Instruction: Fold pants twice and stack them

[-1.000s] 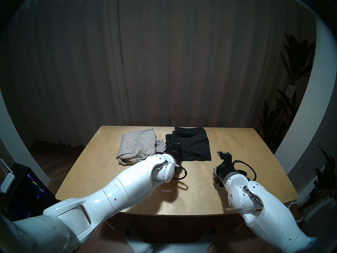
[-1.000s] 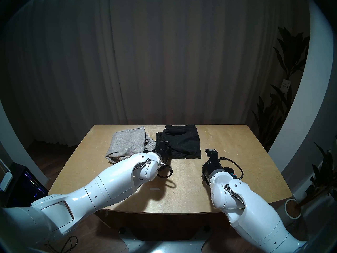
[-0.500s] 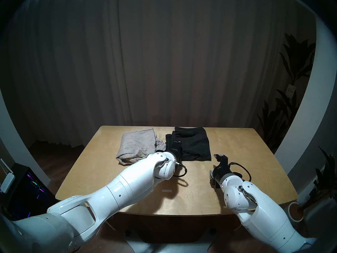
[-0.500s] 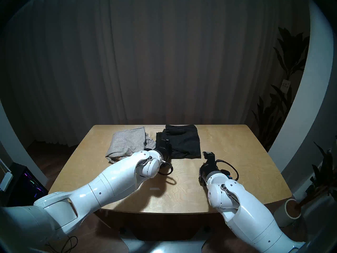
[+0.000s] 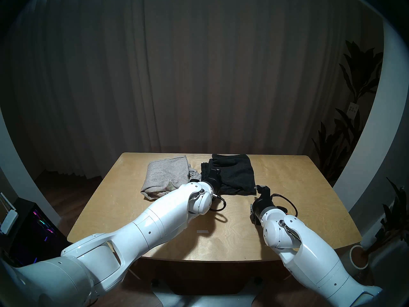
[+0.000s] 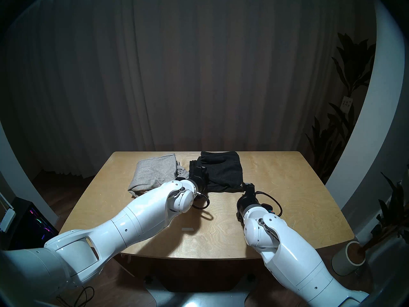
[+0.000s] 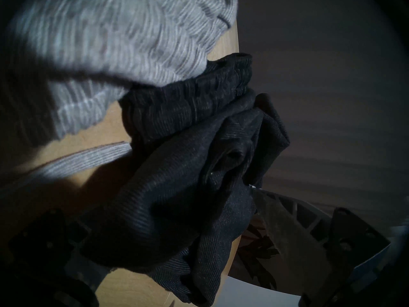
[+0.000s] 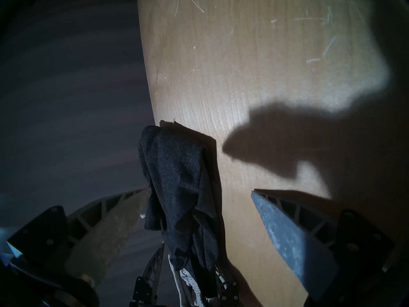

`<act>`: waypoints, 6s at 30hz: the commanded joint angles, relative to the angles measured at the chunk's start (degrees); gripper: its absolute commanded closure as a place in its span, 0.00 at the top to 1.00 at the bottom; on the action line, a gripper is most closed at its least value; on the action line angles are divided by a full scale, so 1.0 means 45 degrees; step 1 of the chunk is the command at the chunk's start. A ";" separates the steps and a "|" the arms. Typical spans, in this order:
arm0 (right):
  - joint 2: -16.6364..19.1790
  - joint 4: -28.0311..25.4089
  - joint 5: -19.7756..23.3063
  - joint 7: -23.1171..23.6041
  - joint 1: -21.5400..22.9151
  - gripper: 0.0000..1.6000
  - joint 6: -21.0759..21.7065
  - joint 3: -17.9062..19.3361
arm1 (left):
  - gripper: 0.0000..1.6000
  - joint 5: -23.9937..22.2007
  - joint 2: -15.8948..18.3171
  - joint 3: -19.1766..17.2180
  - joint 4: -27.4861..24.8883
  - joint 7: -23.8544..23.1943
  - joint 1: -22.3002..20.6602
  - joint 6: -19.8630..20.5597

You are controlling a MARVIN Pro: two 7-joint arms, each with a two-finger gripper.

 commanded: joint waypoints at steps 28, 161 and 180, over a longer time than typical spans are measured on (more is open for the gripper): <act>-0.1225 0.3114 -0.0195 -0.0531 0.3074 1.00 0.0702 -0.0611 | 1.00 -0.0483 -0.0718 -0.0019 0.2690 -0.0446 -0.0915 0.2086; -0.4117 0.3484 0.1383 0.3538 0.6463 0.00 -0.0485 0.0876 | 0.00 0.1442 -0.0182 -0.1027 0.1870 -0.4562 -0.3013 0.2393; -0.5056 0.3850 0.0974 0.3674 0.7263 0.00 -0.1042 0.0232 | 0.00 0.1921 0.1039 -0.1475 0.0640 -0.4903 -0.2719 0.2091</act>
